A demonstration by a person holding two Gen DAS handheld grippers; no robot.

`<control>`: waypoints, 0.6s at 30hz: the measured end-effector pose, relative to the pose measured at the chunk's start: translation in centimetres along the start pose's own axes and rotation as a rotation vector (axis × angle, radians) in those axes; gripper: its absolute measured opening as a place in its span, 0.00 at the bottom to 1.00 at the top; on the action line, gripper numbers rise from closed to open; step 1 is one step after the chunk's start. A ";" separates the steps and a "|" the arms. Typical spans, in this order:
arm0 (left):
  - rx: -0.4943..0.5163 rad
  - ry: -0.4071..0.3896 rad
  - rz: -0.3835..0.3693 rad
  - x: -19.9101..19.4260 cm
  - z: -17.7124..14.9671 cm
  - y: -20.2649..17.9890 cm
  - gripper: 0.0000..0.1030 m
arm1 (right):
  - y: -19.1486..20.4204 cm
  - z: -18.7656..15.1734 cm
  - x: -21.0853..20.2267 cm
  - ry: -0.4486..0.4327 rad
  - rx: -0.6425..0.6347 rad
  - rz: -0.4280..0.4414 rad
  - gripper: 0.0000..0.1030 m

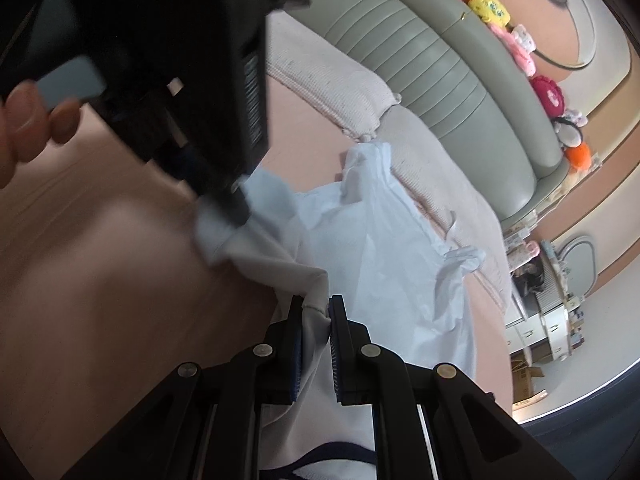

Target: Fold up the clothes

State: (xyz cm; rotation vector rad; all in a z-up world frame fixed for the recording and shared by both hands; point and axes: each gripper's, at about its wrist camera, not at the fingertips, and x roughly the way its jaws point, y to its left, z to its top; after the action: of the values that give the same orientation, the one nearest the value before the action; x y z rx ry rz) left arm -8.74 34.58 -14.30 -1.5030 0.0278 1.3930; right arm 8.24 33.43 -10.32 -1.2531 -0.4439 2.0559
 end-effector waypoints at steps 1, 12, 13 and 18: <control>0.004 -0.012 -0.010 -0.2 0.1 -0.2 0.05 | -0.1 -0.1 0.0 0.005 0.012 0.026 0.09; 0.172 -0.042 -0.102 -0.9 1.3 -6.7 0.05 | -4.2 -1.6 0.7 0.074 0.361 0.417 0.09; 0.188 -0.037 -0.116 -0.6 1.4 -7.3 0.05 | -4.9 -2.0 1.0 0.087 0.416 0.462 0.09; 0.261 -0.023 -0.122 1.1 2.2 -10.1 0.05 | -8.0 -4.6 2.6 0.166 0.605 0.517 0.09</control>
State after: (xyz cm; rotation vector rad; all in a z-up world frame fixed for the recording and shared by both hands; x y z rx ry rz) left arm -3.69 41.37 -8.22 -1.2515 0.0981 1.2572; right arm 14.44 40.69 -9.40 -1.2095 0.6043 2.2170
